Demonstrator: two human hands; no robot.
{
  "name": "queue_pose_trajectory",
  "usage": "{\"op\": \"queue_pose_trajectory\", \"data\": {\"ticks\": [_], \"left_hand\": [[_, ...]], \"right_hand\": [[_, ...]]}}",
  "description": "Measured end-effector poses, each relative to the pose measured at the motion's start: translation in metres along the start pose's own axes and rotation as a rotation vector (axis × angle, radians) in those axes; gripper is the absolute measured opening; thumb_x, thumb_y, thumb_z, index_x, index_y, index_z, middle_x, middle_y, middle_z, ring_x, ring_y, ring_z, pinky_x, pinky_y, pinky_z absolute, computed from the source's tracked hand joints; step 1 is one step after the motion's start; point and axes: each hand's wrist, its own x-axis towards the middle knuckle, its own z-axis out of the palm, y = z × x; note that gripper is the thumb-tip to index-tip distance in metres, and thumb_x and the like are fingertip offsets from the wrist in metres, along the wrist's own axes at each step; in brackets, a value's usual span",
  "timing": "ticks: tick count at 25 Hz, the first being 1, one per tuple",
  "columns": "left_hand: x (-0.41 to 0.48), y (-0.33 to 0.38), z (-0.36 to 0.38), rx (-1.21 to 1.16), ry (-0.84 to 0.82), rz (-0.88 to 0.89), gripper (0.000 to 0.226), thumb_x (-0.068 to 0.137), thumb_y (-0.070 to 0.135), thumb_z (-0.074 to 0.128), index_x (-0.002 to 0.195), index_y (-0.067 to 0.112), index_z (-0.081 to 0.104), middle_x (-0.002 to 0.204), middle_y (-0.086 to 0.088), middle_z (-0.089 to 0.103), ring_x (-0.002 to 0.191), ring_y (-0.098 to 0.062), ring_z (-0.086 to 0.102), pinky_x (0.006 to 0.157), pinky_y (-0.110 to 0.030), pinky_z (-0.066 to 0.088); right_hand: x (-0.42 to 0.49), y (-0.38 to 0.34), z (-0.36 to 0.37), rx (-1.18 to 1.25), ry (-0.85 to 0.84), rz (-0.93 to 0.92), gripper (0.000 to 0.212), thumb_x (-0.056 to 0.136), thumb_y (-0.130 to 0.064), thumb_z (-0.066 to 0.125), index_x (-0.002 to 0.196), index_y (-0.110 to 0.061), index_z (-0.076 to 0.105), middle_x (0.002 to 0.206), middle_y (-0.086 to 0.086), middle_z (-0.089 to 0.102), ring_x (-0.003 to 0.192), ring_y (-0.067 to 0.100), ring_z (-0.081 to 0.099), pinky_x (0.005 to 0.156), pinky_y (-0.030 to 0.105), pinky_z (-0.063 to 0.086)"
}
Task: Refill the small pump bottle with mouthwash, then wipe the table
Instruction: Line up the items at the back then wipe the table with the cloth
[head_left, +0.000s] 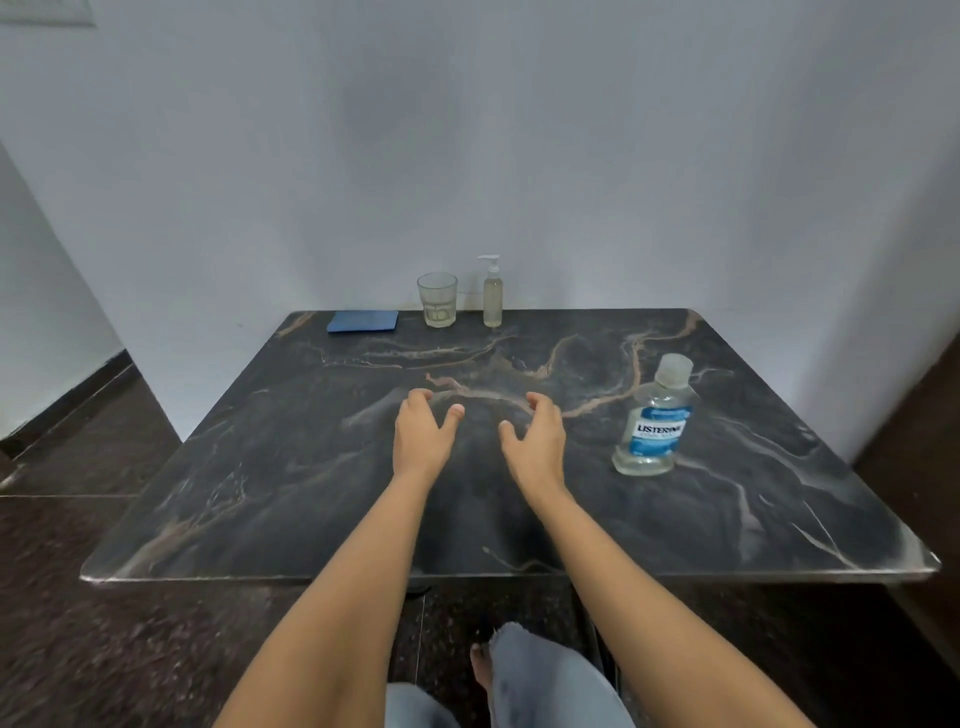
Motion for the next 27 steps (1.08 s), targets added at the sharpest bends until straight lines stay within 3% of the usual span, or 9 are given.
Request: {"op": "queue_pose_trajectory", "data": {"ticks": [2, 5, 9, 15, 21, 27], "left_hand": [[-0.021, 0.007, 0.001, 0.012, -0.005, 0.03, 0.051, 0.093, 0.036, 0.06, 0.132, 0.007, 0.045, 0.135, -0.011, 0.05, 0.125, -0.026, 0.048, 0.093, -0.03, 0.038], [-0.044, 0.016, 0.003, 0.009, -0.025, 0.071, 0.051, 0.094, 0.037, 0.059, 0.133, 0.007, 0.045, 0.136, -0.011, 0.049, 0.125, -0.025, 0.048, 0.095, -0.031, 0.038], [-0.059, 0.019, 0.003, 0.025, -0.035, 0.084, 0.051, 0.095, 0.038, 0.057, 0.134, 0.008, 0.045, 0.137, -0.011, 0.049, 0.127, -0.025, 0.047, 0.095, -0.031, 0.039], [-0.059, 0.027, 0.008, 0.006, -0.03, 0.083, 0.048, 0.095, 0.038, 0.057, 0.133, 0.009, 0.045, 0.137, -0.01, 0.049, 0.126, -0.024, 0.047, 0.096, -0.033, 0.04], [-0.043, 0.024, 0.017, 0.002, -0.022, 0.077, 0.047, 0.095, 0.036, 0.057, 0.133, 0.01, 0.046, 0.137, -0.009, 0.049, 0.127, -0.023, 0.047, 0.098, -0.034, 0.04], [0.012, 0.015, 0.024, 0.03, -0.015, 0.107, 0.044, 0.095, 0.038, 0.057, 0.128, 0.01, 0.049, 0.131, -0.007, 0.052, 0.125, -0.022, 0.048, 0.099, -0.035, 0.041]], "right_hand": [[-0.02, 0.002, -0.011, 0.002, 0.087, -0.074, 0.047, 0.087, -0.011, 0.061, 0.131, -0.007, 0.043, 0.131, 0.008, 0.045, 0.12, 0.021, 0.046, 0.098, 0.025, 0.038], [-0.039, 0.008, -0.035, -0.108, 0.351, -0.153, 0.055, 0.083, -0.014, 0.065, 0.132, -0.007, 0.041, 0.133, 0.013, 0.039, 0.124, 0.026, 0.039, 0.101, 0.033, 0.036], [-0.033, 0.025, -0.075, -0.26, 0.567, 0.012, 0.084, 0.076, -0.021, 0.074, 0.145, -0.012, 0.027, 0.146, 0.019, 0.028, 0.133, 0.034, 0.03, 0.109, 0.047, 0.029], [-0.007, 0.053, -0.103, -0.213, 0.488, 0.16, 0.103, 0.074, -0.025, 0.078, 0.151, -0.009, 0.01, 0.15, 0.02, 0.029, 0.14, 0.035, 0.026, 0.113, 0.049, 0.025], [0.013, 0.065, -0.095, -0.17, 0.462, 0.143, 0.092, 0.072, -0.018, 0.077, 0.144, -0.006, 0.023, 0.134, 0.018, 0.045, 0.123, 0.034, 0.047, 0.105, 0.048, 0.04], [0.078, 0.061, -0.076, -0.059, 0.401, 0.074, 0.085, 0.073, -0.019, 0.074, 0.142, -0.012, 0.025, 0.132, 0.011, 0.046, 0.119, 0.03, 0.051, 0.098, 0.049, 0.048]]}}
